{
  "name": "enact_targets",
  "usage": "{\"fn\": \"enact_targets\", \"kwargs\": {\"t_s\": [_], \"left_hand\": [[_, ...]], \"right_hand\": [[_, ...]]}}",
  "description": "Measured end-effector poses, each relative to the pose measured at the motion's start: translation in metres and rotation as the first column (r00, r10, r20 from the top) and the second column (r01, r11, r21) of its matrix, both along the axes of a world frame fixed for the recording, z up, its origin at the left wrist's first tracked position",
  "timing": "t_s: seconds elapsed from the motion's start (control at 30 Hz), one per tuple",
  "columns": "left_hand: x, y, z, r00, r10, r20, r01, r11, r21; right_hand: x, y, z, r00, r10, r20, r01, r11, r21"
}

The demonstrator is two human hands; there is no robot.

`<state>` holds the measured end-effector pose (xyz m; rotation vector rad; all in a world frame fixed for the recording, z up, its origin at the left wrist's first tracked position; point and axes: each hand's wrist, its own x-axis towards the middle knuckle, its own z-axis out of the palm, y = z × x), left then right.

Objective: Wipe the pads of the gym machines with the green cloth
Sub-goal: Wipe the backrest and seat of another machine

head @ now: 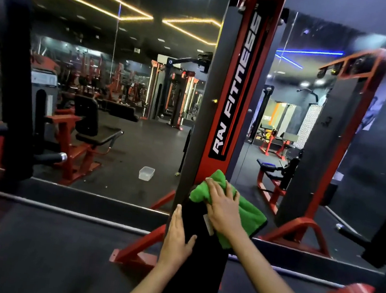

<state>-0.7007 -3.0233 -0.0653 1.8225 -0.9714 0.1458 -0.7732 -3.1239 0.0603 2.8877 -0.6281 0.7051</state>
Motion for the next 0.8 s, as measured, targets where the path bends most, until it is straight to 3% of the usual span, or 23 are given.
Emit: {"fn": "enact_targets", "kwargs": {"t_s": [0.1, 0.17, 0.3, 0.47, 0.63, 0.73, 0.8], "left_hand": [[-0.004, 0.0, -0.005, 0.999, -0.016, -0.044, 0.017, 0.999, 0.03], [-0.005, 0.0, -0.008, 0.998, -0.021, -0.066, 0.026, 0.997, 0.066], [-0.009, 0.009, -0.035, 0.983, -0.048, -0.177, 0.074, 0.987, 0.14], [-0.015, 0.024, -0.075, 0.978, -0.046, -0.201, 0.102, 0.955, 0.279], [-0.028, 0.033, -0.094, 0.971, -0.003, -0.24, 0.102, 0.912, 0.398], [-0.036, 0.037, -0.097, 0.959, 0.019, -0.283, 0.11, 0.893, 0.436], [-0.041, 0.038, -0.102, 0.951, 0.037, -0.308, 0.107, 0.894, 0.435]], "right_hand": [[0.011, 0.014, -0.015, 0.982, 0.121, -0.148, -0.154, 0.96, -0.232], [0.015, 0.014, -0.008, 0.96, 0.104, -0.259, -0.192, 0.92, -0.343], [0.021, 0.025, -0.015, 0.988, -0.019, -0.152, -0.019, 0.969, -0.248], [0.033, 0.022, -0.032, 0.948, 0.034, -0.317, -0.216, 0.799, -0.561], [0.037, 0.03, -0.049, 0.99, 0.004, -0.14, -0.08, 0.836, -0.543], [0.04, 0.034, -0.077, 0.933, 0.063, -0.354, -0.295, 0.7, -0.651], [0.039, 0.034, -0.075, 0.925, 0.041, -0.378, -0.308, 0.664, -0.681]]}}
